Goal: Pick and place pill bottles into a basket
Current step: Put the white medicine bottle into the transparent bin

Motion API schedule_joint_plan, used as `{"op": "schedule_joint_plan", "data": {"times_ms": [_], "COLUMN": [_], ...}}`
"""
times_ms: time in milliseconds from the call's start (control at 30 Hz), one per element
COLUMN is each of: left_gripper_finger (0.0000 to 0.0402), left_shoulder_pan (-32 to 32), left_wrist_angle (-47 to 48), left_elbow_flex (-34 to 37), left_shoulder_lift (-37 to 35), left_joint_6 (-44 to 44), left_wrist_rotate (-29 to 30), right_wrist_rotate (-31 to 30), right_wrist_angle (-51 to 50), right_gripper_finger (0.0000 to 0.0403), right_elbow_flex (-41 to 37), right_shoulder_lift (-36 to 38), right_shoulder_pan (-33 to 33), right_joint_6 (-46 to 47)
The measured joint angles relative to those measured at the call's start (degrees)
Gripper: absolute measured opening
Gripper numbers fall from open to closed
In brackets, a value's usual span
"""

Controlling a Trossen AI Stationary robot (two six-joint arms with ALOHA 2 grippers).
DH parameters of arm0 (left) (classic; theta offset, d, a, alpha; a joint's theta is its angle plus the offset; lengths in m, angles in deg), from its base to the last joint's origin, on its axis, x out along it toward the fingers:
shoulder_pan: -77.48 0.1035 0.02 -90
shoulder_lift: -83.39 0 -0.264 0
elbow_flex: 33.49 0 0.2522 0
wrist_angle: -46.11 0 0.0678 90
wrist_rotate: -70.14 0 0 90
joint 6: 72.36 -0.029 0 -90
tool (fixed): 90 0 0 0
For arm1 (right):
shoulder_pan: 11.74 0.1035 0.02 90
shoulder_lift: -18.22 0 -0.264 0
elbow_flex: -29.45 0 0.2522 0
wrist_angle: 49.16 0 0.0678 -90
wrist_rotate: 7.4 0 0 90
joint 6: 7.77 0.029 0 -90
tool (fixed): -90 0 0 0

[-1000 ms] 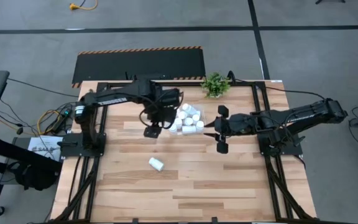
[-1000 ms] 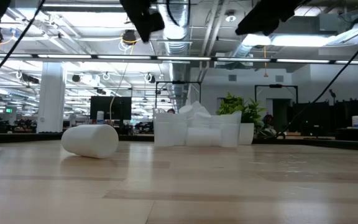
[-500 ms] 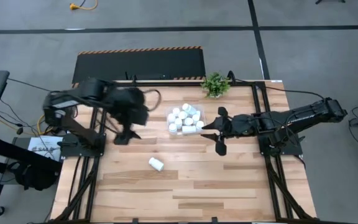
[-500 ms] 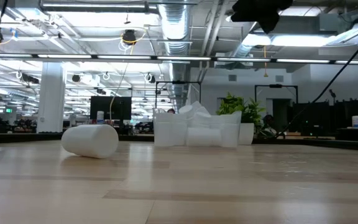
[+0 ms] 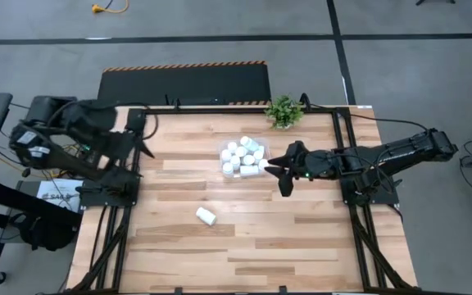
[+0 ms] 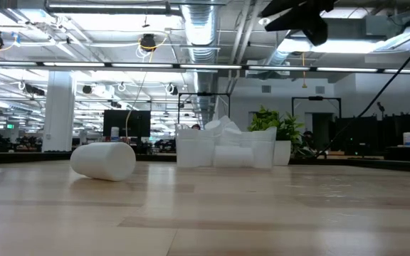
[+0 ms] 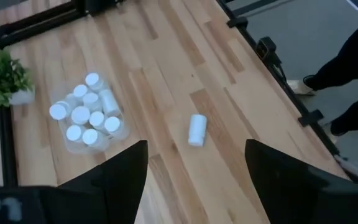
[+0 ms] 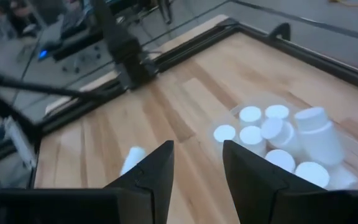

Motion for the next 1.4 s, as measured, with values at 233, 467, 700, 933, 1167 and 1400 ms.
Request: {"op": "schedule_joint_plan", "data": {"times_ms": [233,467,700,933,1167,1400], "left_gripper_finger": [0.0258,0.0258,0.0258,0.0258,0.0258,0.0258], "left_shoulder_pan": [0.01,0.03,0.03,0.03,0.03,0.01], "left_wrist_angle": [-15.36,-29.96,-46.33,-42.53,-41.29,-41.42], "left_elbow_flex": [24.97,50.30,60.92,61.01,61.02,61.01], "left_shoulder_lift": [-17.13,-30.80,-35.69,-30.85,-19.82,-8.83], "left_joint_6": [-1.31,-2.75,-0.49,-8.22,-6.82,-7.13], "left_wrist_rotate": [-1.57,-0.36,-0.65,4.55,1.96,0.35], "right_wrist_rotate": [-1.19,-0.84,-0.53,-0.32,6.35,7.07], "right_wrist_angle": [-0.04,-0.37,-0.20,7.27,15.87,15.76], "right_gripper_finger": [0.0131,0.0131,0.0131,0.0131,0.0131,0.0131], "right_elbow_flex": [0.00,-0.08,-0.04,-0.07,0.02,0.00], "right_shoulder_lift": [0.00,-2.18,-9.84,-16.57,-18.86,-18.82], "right_shoulder_pan": [0.00,0.08,0.07,0.49,2.49,4.41], "right_joint_6": [6.72,6.84,2.62,1.72,-10.00,-14.70]}}
